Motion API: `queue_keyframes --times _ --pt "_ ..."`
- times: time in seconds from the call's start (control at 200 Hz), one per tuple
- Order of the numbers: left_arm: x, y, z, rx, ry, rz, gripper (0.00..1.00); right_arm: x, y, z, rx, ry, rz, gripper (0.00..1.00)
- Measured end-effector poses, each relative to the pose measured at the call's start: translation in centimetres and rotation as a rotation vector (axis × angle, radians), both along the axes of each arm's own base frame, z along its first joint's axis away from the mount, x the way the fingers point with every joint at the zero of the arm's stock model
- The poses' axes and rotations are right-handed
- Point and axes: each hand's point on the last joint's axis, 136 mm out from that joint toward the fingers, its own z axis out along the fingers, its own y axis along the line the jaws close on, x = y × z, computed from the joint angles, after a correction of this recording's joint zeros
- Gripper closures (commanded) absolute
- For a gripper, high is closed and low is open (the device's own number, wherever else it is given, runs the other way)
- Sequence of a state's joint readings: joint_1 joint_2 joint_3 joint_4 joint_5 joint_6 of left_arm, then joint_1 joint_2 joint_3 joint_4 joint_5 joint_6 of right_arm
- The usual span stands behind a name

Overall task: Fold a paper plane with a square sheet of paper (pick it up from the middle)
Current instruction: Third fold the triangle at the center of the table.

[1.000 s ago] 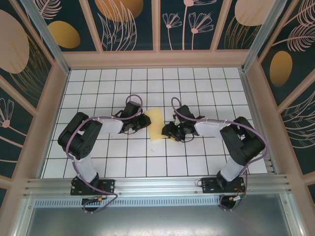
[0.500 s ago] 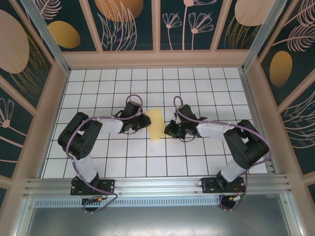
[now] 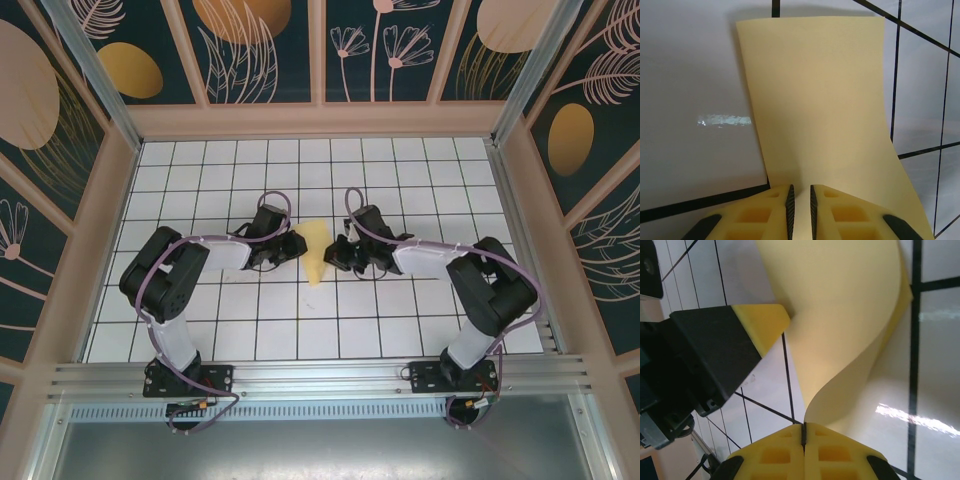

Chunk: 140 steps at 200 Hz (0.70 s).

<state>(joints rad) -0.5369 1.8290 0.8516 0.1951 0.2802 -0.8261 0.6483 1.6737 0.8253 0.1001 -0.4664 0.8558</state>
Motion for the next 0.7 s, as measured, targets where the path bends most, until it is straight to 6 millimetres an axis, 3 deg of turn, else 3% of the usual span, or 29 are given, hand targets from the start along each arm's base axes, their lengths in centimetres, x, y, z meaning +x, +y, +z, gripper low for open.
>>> queue_keyframes --times 0.235,0.47,0.7 --pt "0.2 -0.1 0.2 0.015 -0.004 -0.010 0.78 1.3 1.4 -0.4 0.020 -0.005 -0.002 0.96" --pt "0.5 0.2 0.4 0.041 -0.013 -0.007 0.71 1.6 1.5 -2.4 -0.003 0.025 -0.030 0.96" --pt "1.5 0.7 2.1 0.066 -0.065 0.018 0.69 1.8 1.5 -2.8 -0.006 0.032 -0.048 0.96"
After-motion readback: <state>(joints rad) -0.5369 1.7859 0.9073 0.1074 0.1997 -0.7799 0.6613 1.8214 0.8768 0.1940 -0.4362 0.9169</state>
